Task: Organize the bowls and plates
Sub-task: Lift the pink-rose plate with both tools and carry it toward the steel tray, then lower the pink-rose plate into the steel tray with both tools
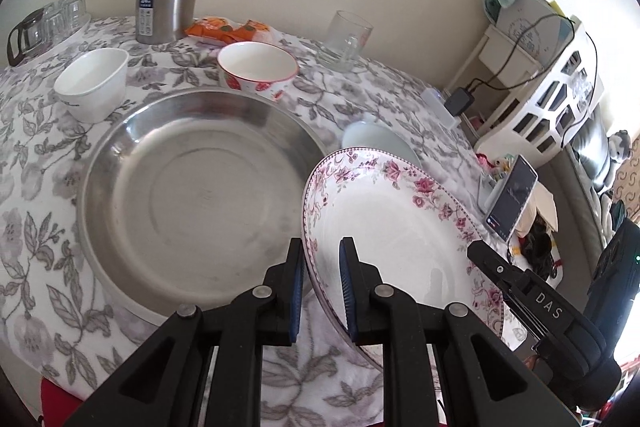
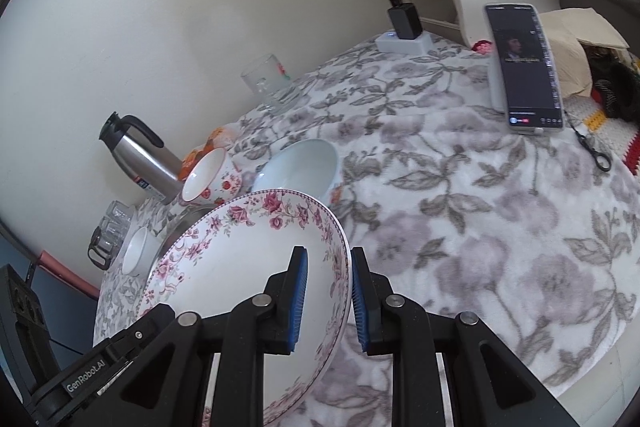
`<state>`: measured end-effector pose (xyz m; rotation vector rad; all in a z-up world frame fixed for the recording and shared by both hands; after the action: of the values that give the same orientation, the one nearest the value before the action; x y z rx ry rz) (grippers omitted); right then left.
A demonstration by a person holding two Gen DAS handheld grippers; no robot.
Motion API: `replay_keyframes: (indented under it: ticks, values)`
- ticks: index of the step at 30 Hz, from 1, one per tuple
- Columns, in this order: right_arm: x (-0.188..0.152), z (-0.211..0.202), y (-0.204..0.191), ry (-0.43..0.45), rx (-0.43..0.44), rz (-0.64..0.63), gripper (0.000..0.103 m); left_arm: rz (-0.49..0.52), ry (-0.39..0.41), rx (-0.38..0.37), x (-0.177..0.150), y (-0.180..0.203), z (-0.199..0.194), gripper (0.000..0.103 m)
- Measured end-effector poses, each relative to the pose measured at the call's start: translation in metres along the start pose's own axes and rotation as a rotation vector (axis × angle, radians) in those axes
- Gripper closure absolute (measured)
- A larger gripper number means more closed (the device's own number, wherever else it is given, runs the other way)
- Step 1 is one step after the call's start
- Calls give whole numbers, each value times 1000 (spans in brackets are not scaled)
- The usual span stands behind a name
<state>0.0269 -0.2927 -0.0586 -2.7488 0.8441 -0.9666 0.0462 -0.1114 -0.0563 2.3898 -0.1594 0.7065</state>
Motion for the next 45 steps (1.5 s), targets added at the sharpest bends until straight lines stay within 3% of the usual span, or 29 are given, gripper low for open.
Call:
replay_keyframes:
  ticks: [24,32,45]
  values:
    - [-25,31,-125,-49,36,-205,80,-208,91,81,34,-108,-47,85]
    - [-31,54,-142,-81,23,-263,80,-272,77,99,38,-134,-38,85]
    - [-34,83,-151,-115,-4,-298,80,-290,53,152,43,-153,-19,85]
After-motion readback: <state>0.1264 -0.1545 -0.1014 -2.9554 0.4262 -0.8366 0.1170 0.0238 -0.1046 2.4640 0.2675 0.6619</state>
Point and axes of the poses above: each gripper's, at about its wrist camera, not at the fingertips, and z roughly the way its jaws point, y to its right, x to its top, the point moved 9 cm from there along z, roughly the way its jaws point, and after that the axes turned 15 degrees about -x, right-handed, at the moved point
